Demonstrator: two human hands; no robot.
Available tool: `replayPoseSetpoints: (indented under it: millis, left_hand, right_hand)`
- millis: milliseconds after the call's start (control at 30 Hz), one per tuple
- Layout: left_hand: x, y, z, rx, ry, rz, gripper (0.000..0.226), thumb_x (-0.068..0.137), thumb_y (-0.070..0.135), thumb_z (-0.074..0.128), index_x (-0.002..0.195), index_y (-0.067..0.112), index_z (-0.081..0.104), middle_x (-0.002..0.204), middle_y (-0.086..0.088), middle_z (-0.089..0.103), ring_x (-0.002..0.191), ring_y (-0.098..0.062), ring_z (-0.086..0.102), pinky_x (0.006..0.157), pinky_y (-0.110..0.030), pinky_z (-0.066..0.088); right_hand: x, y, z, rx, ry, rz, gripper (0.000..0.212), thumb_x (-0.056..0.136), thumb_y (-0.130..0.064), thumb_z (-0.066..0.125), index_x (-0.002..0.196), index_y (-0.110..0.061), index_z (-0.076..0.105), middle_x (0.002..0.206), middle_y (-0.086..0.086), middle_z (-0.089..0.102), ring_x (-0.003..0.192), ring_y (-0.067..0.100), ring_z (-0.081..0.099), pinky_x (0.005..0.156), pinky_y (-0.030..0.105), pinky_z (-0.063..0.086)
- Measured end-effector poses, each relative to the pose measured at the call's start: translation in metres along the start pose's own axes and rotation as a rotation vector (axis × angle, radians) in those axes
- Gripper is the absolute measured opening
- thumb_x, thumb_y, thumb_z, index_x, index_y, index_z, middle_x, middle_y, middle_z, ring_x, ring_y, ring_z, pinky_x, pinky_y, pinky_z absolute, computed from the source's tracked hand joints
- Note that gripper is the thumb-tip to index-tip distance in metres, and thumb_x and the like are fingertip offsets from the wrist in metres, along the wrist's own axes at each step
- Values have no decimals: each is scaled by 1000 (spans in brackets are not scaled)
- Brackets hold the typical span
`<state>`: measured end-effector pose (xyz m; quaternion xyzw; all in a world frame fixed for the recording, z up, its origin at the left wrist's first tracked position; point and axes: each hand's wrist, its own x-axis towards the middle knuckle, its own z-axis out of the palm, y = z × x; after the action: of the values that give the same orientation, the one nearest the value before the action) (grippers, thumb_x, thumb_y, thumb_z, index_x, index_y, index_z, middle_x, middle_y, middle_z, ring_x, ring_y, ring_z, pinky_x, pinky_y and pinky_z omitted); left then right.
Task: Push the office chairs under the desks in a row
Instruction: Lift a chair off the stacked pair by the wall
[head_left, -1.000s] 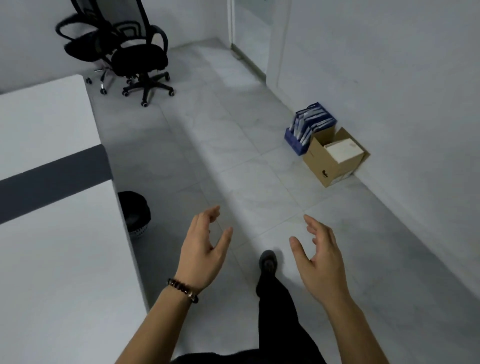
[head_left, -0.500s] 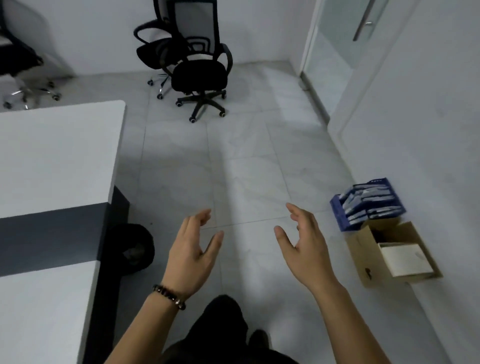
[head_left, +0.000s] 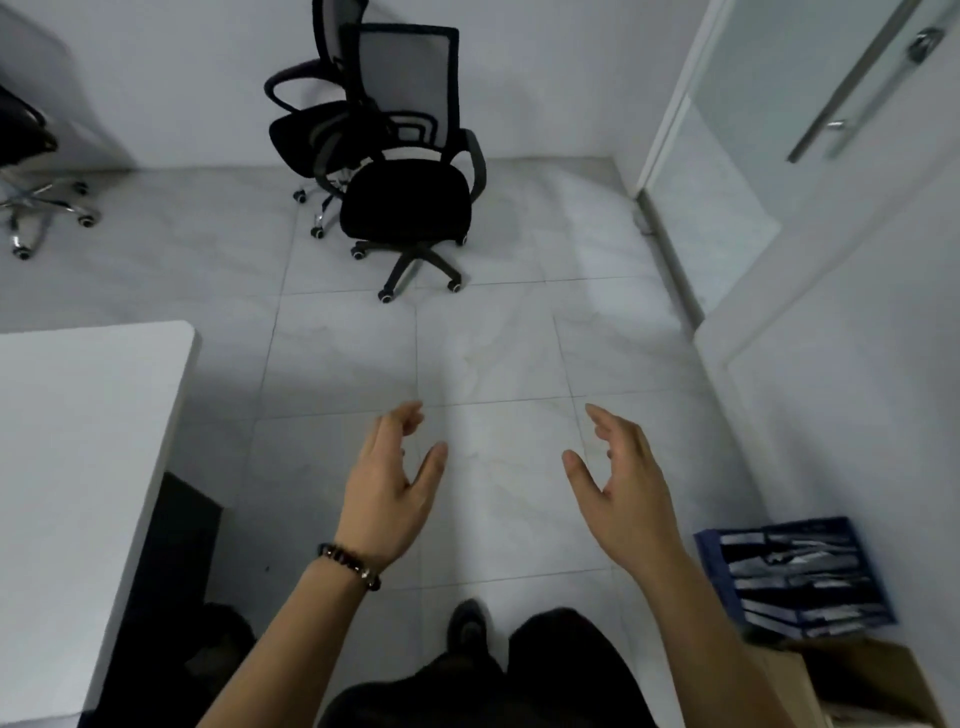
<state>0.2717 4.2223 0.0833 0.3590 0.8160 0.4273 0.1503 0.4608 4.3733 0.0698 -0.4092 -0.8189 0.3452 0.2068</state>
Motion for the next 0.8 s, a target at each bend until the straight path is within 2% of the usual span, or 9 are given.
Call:
replayPoseSetpoints:
  millis: [200, 267, 367, 433, 567, 700, 800]
  left_hand:
    - [171, 10, 50, -32, -26, 17, 45, 91, 29, 59, 132, 20, 44, 124, 7, 53, 112, 1, 49, 91, -24, 45]
    - [228, 4, 75, -27, -52, -20, 46, 90, 28, 60, 132, 21, 43, 125, 7, 52, 114, -1, 49, 92, -25, 46]
    - [319, 0, 109, 11, -82, -39, 47, 89, 28, 62, 132, 24, 43, 126, 6, 52, 113, -3, 50, 87, -21, 46]
    - [386, 6, 121, 45, -82, -61, 48, 89, 29, 62, 133, 24, 42, 127, 6, 51, 113, -4, 50, 88, -23, 47]
    - [516, 36, 123, 43, 13, -58, 48, 90, 31, 60, 133, 21, 43, 125, 8, 50, 114, -4, 50, 94, -30, 48]
    - [626, 55, 122, 12, 114, -86, 49, 90, 32, 59, 134, 19, 42, 125, 9, 48, 114, -8, 51, 95, -29, 45]
    - [705, 38, 137, 3, 150, -121, 49, 90, 30, 59, 135, 19, 42, 126, 8, 45, 115, -10, 50, 96, -31, 45]
  right_hand:
    - [161, 35, 10, 67, 40, 49, 50, 94, -32, 59, 140, -27, 41, 130, -11, 46, 120, 5, 48, 88, 19, 40]
    - [222, 55, 19, 67, 24, 71, 51, 94, -32, 60, 140, -28, 41, 127, -14, 44, 120, 6, 49, 88, 22, 40]
    - [324, 78, 25, 69, 0, 66, 51, 93, -31, 60, 141, -28, 41, 130, -9, 46, 120, 10, 50, 89, 25, 40]
    - [400, 82, 22, 71, -21, 40, 52, 94, -31, 60, 141, -28, 40, 133, -7, 47, 122, 10, 49, 90, 25, 40]
    - [552, 61, 5, 51, -47, -50, 51, 95, -33, 57, 143, -27, 38, 136, -6, 46, 122, 7, 47, 92, 24, 38]
    - [683, 37, 1, 39, -95, -98, 50, 96, -37, 55, 142, -29, 39, 137, -8, 44, 122, 4, 45, 93, 23, 38]
    - [775, 39, 21, 29, -140, -146, 47, 97, -40, 53, 141, -31, 40, 135, -15, 43, 118, -4, 42, 89, 13, 36]
